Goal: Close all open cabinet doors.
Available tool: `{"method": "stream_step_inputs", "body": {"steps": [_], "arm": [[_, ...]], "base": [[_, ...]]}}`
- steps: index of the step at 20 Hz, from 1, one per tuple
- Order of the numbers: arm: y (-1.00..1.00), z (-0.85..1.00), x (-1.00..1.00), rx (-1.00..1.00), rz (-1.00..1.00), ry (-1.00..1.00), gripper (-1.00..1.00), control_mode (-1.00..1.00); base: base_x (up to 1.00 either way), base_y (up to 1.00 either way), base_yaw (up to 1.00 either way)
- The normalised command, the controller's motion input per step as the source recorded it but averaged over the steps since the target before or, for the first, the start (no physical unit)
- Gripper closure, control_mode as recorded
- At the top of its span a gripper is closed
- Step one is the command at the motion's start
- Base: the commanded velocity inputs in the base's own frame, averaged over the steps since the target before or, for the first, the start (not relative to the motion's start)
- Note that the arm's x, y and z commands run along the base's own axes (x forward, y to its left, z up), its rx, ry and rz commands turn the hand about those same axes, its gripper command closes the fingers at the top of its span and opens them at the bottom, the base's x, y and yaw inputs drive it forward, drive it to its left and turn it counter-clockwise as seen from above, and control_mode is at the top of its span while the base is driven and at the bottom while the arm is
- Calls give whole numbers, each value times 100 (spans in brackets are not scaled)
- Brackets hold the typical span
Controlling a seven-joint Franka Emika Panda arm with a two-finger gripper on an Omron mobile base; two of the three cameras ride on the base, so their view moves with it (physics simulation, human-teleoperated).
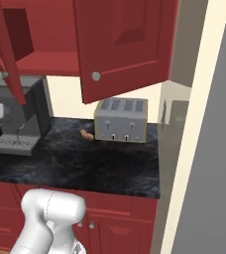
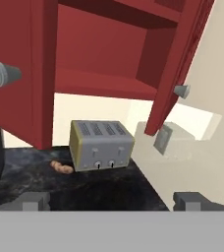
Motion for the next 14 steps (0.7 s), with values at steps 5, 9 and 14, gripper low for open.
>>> {"method": "stream_step_inputs", "body": {"steps": [5,9,14], "arm": [[0,0,0,0,0,0,-100,100],[0,0,0,0,0,0,-100,100],[0,0,0,0,0,0,-100,100]], "base": [[33,-15,0],[29,-15,0],[28,-20,0]]}}
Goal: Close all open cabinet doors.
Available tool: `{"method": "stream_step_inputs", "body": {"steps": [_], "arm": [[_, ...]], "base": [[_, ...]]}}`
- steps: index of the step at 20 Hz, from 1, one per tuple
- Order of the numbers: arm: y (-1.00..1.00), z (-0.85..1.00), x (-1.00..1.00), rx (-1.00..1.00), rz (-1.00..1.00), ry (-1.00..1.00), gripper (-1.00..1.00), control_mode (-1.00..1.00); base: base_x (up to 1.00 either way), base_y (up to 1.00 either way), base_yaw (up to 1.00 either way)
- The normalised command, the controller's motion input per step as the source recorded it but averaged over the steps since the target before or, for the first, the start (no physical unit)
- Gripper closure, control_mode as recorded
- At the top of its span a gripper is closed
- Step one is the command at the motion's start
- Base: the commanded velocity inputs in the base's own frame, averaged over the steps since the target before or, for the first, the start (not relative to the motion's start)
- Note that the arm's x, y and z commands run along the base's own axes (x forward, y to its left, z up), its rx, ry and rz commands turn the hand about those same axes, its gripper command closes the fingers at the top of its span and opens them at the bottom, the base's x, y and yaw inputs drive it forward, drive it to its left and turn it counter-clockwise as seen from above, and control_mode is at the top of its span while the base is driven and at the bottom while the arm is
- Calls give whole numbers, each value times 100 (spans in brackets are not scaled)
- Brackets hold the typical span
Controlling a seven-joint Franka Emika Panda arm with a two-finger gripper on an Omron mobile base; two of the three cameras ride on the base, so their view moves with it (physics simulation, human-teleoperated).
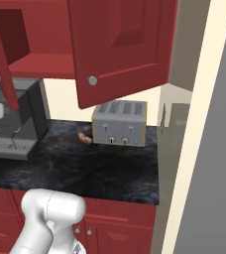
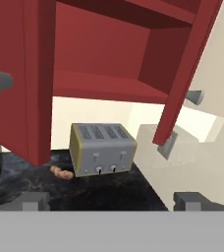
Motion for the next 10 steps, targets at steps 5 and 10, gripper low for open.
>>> {"method": "stream_step_inputs", "body": {"steps": [5,10], "arm": [[0,0,0,0,0,0,-100,100],[-2,-3,3,0,0,0,-100,-100]], "base": [[32,-21,0],[18,-6,0]]}}
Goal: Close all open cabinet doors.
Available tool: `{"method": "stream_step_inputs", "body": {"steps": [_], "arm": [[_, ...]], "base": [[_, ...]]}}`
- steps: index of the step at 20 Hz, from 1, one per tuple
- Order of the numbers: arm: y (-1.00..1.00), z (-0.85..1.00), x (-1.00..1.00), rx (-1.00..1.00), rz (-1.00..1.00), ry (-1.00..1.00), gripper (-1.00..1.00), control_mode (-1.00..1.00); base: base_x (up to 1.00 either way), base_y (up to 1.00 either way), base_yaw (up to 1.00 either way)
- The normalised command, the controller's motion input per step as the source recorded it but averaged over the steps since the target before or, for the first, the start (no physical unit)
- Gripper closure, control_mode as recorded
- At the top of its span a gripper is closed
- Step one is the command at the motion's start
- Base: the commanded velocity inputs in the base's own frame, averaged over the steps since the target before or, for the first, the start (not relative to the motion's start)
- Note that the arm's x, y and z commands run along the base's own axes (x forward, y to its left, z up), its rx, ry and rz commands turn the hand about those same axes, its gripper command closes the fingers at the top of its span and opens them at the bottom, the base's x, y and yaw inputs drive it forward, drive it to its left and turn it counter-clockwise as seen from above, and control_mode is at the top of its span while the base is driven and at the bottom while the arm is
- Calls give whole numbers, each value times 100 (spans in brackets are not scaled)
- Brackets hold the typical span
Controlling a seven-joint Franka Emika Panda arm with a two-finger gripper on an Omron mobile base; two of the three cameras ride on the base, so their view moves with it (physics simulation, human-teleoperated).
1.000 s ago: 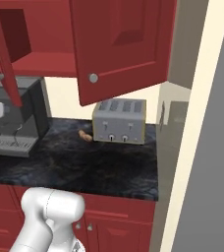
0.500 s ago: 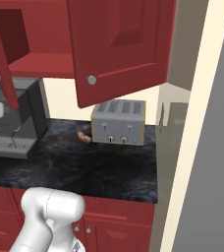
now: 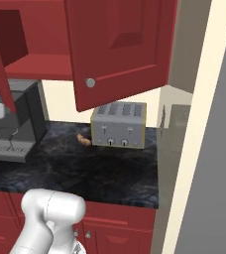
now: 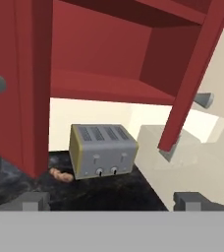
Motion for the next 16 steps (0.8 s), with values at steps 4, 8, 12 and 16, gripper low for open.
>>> {"method": "stream_step_inputs", "body": {"steps": [4,8,12,16], "arm": [[0,-2,-44,-2,0,-13,-100,-100],[16,17,-76,-12,6,-30,-100,-100],[76,44,-11,-17,4,-27,-100,-100],[100,32,79,-17,0,-5,-100,-100]], "base": [[0,0,0],[0,0,0],[0,0,0],[0,0,0]]}}
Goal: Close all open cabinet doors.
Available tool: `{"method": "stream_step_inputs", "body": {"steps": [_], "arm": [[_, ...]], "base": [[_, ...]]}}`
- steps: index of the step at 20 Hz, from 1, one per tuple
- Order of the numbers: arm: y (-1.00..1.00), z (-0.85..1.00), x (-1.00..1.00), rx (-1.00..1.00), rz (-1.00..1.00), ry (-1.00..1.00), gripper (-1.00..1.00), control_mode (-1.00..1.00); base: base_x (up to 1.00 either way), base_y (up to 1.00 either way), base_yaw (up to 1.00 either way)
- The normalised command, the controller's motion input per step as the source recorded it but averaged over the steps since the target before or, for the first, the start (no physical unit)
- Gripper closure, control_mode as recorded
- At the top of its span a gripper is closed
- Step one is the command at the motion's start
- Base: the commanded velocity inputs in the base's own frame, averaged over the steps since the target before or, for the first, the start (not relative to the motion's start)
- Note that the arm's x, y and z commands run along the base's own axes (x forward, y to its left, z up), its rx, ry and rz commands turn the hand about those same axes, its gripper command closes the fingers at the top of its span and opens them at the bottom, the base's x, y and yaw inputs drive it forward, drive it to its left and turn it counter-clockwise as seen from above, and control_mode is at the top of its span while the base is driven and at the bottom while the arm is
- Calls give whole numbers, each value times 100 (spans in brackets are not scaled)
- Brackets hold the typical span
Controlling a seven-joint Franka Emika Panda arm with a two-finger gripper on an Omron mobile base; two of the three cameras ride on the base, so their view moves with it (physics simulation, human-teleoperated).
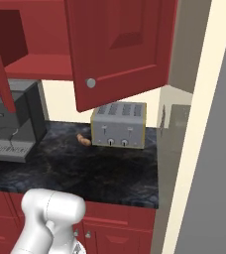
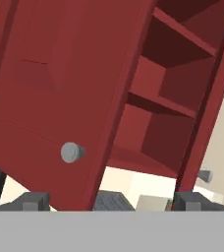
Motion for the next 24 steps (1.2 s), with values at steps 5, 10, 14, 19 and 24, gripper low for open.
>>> {"method": "stream_step_inputs", "body": {"steps": [5,10,14,19,24], "arm": [[100,12,96,-16,0,0,-100,-100],[77,0,97,-16,-3,0,-100,-100],[-18,-1,95,-8,-5,5,-100,-100],[-58,-2,85,0,0,6,-100,-100],[-63,-8,82,0,0,4,-100,-100]], "base": [[0,0,0],[0,0,0],[0,0,0],[0,0,0],[0,0,0]]}}
